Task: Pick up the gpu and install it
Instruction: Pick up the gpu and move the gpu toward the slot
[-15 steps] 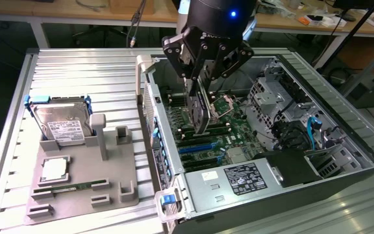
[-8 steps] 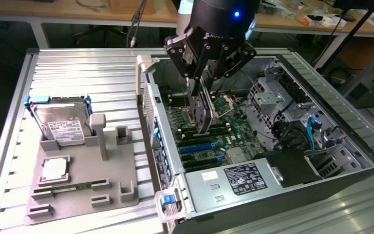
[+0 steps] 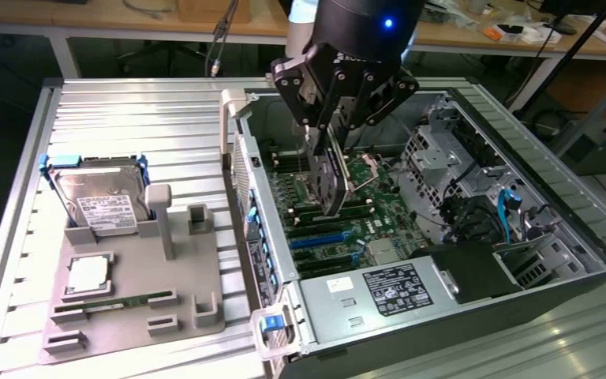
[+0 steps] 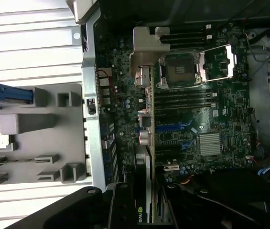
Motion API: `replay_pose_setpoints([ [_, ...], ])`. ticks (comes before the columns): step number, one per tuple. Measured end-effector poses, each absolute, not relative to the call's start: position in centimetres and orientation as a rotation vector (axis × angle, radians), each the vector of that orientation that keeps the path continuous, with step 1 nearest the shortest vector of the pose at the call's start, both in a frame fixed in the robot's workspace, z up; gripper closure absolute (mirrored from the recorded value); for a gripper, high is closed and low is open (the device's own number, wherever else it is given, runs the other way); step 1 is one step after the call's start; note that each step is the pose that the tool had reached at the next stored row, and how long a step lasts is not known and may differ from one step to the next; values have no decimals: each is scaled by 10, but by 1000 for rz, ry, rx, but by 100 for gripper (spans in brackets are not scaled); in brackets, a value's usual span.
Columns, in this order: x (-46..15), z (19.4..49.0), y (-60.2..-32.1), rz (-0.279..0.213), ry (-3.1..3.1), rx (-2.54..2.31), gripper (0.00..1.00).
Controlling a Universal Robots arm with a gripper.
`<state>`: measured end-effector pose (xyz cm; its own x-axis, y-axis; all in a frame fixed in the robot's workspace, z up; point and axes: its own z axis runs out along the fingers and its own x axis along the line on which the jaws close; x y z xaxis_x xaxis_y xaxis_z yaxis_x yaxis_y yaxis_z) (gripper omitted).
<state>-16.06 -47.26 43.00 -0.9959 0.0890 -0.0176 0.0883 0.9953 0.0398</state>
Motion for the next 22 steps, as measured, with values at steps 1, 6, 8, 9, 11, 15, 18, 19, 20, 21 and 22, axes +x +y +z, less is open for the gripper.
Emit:
replay_pose_setpoints([
  [1, -160, 430, -473, 61, 3119, 138, 73],
  [6, -158, 430, -473, 61, 3119, 138, 73],
  [8, -157, 430, -473, 61, 3119, 139, 73],
  [9, -157, 430, -473, 61, 3119, 139, 73],
  [11, -156, 430, -473, 61, 3119, 139, 73],
  [15, -155, 430, -473, 61, 3119, 139, 73],
  [18, -154, 430, -473, 61, 3119, 139, 73],
  [19, -154, 430, -473, 61, 3119, 139, 73],
  [20, -153, 430, -473, 61, 3119, 138, 73],
  [21, -153, 430, -473, 61, 3119, 139, 73],
  [22, -152, 430, -473, 61, 3119, 139, 73],
])
